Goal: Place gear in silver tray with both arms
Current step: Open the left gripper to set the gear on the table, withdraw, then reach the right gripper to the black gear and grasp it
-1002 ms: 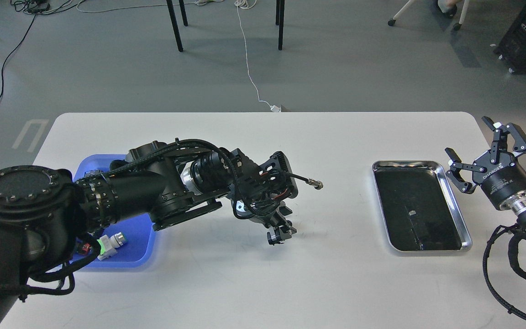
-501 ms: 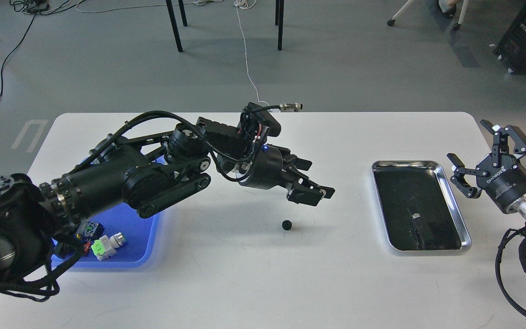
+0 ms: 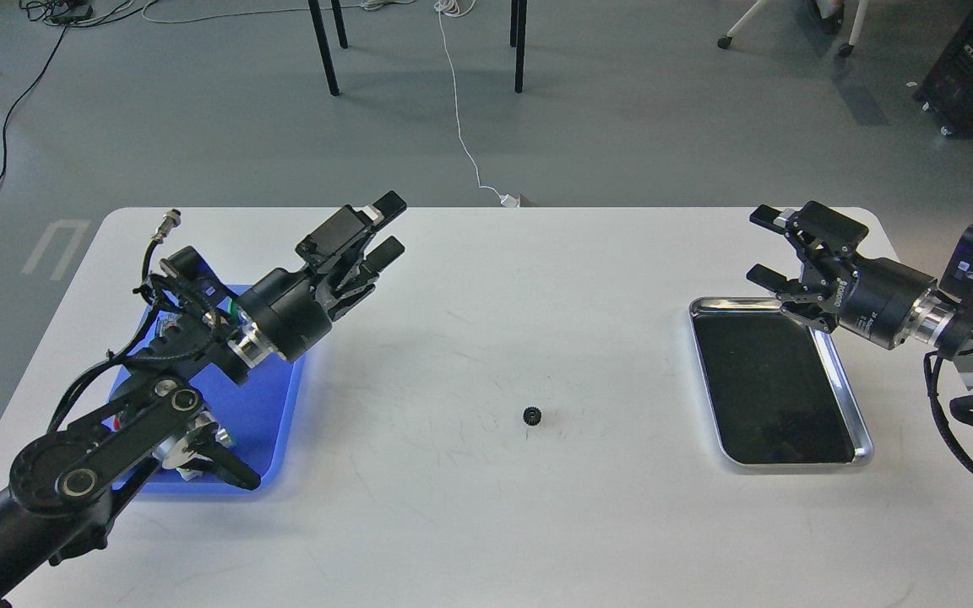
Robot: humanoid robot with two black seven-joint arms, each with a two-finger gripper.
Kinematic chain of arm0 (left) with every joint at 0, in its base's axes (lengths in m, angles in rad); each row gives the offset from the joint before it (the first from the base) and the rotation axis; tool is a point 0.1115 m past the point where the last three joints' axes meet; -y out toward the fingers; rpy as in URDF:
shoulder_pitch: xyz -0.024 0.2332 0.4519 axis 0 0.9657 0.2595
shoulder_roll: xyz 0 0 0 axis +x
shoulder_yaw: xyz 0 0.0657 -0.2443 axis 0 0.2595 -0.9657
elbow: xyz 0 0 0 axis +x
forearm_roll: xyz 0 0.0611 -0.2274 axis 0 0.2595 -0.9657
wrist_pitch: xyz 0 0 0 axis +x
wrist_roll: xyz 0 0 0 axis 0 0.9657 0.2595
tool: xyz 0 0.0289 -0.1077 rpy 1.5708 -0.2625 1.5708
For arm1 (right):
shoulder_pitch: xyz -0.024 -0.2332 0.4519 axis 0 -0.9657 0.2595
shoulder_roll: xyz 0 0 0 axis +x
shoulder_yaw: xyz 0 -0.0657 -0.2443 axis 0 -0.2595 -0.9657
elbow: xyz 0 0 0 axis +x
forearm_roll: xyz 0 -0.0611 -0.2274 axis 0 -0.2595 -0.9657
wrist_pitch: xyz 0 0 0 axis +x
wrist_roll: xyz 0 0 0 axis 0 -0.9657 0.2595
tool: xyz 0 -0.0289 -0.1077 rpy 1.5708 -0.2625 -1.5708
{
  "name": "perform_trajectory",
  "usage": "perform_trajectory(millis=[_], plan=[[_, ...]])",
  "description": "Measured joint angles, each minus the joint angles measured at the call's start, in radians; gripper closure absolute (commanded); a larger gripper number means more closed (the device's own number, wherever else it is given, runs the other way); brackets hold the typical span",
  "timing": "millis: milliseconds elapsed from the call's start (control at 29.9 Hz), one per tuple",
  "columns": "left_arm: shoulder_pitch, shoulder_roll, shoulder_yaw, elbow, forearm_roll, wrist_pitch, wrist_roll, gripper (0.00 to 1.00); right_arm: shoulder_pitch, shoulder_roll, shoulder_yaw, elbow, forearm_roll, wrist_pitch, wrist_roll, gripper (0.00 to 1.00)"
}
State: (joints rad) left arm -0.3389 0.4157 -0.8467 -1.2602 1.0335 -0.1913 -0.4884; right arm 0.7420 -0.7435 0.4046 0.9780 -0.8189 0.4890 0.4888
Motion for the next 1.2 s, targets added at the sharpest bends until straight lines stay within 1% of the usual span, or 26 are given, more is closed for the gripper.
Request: perform_trajectory(millis=[134,267,301,401,601,802,935,1036,1203], plan=[[0.086,-0.003,-0.092,-0.003,-0.093,-0.024,0.000,0.02,0.174,0.015,-0.190,0.005,-0.106,0.000,0.000,0.01],[0.145,-0.004,-0.213,0.004,-0.244,-0.081,0.000,0.02,0.333,0.068,-0.370,0.030,-0.166,0.000,0.000,0.01],[0.155,-0.004,-0.236,0.006,-0.278,-0.095,0.007,0.02,0.370,0.084,-0.409,0.041,-0.191,0.000,0.000,0.01],[0.178,-0.003,-0.266,0.009,-0.339,-0.117,0.028,0.02,0.462,0.141,-0.501,0.067,-0.282,0.000,0.000,0.01],[0.209,0.000,-0.276,0.010,-0.355,-0.122,0.034,0.02,0.596,0.269,-0.626,0.073,-0.451,0.000,0.000,0.01],[0.213,-0.004,-0.290,0.005,-0.354,-0.123,0.034,0.02,0.675,0.396,-0.729,0.047,-0.599,-0.005,0.000,0.01],[0.213,-0.006,-0.292,0.004,-0.354,-0.123,0.034,0.02,0.682,0.496,-0.784,-0.009,-0.684,-0.073,0.000,0.01],[0.214,-0.006,-0.292,0.003,-0.354,-0.123,0.034,0.02,0.683,0.546,-0.814,-0.023,-0.705,-0.099,0.000,0.02],[0.226,-0.008,-0.294,0.001,-0.354,-0.124,0.034,0.02,0.683,0.608,-0.854,-0.026,-0.709,-0.108,0.000,0.03]])
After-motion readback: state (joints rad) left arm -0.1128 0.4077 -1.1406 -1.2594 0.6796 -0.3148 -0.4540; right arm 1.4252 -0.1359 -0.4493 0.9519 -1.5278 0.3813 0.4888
